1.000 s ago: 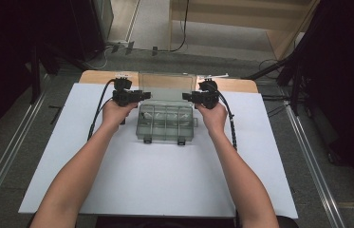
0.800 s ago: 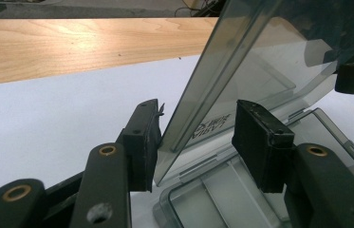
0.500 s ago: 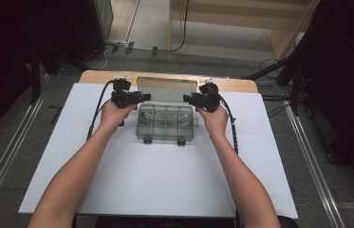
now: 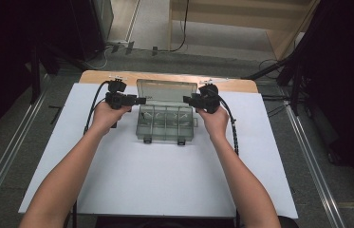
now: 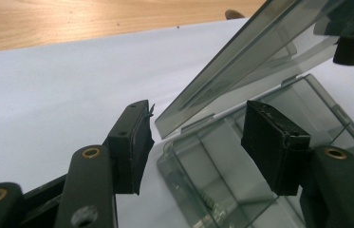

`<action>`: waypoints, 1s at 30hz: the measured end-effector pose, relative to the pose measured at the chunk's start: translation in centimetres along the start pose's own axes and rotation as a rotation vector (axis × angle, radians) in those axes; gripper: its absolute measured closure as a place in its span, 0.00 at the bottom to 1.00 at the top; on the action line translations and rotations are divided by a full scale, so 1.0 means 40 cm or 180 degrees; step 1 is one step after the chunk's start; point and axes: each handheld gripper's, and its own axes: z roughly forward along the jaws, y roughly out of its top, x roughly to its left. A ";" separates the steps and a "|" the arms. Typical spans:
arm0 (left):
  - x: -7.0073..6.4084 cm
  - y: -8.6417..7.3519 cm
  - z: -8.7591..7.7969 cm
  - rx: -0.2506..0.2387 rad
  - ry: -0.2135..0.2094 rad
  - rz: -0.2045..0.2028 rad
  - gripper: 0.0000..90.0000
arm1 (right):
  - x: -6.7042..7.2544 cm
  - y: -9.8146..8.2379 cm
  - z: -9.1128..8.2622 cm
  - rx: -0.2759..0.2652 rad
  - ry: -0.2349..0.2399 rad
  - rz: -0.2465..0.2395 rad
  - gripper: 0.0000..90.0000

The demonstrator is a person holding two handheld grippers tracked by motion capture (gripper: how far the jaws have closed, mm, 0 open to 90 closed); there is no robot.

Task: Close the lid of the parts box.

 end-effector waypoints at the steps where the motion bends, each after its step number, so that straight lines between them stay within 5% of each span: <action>1: 0.001 0.000 -0.004 0.0013 -0.0011 -0.0009 0.50 | 0.000 -0.001 0.000 -0.0005 0.0000 -0.0006 0.58; 5: 0.010 0.003 -0.022 0.0037 -0.0023 -0.0068 0.54 | 0.001 -0.004 0.000 -0.0015 0.0004 -0.0014 0.58; 18: 0.051 0.014 -0.046 0.0127 0.0027 -0.0211 0.98 | 0.006 -0.014 -0.006 -0.0031 0.0023 -0.0085 0.56; 30: 0.013 0.079 -0.046 0.0031 0.0036 0.0001 1.00 | 0.005 -0.015 -0.006 -0.0034 0.0066 -0.0108 0.54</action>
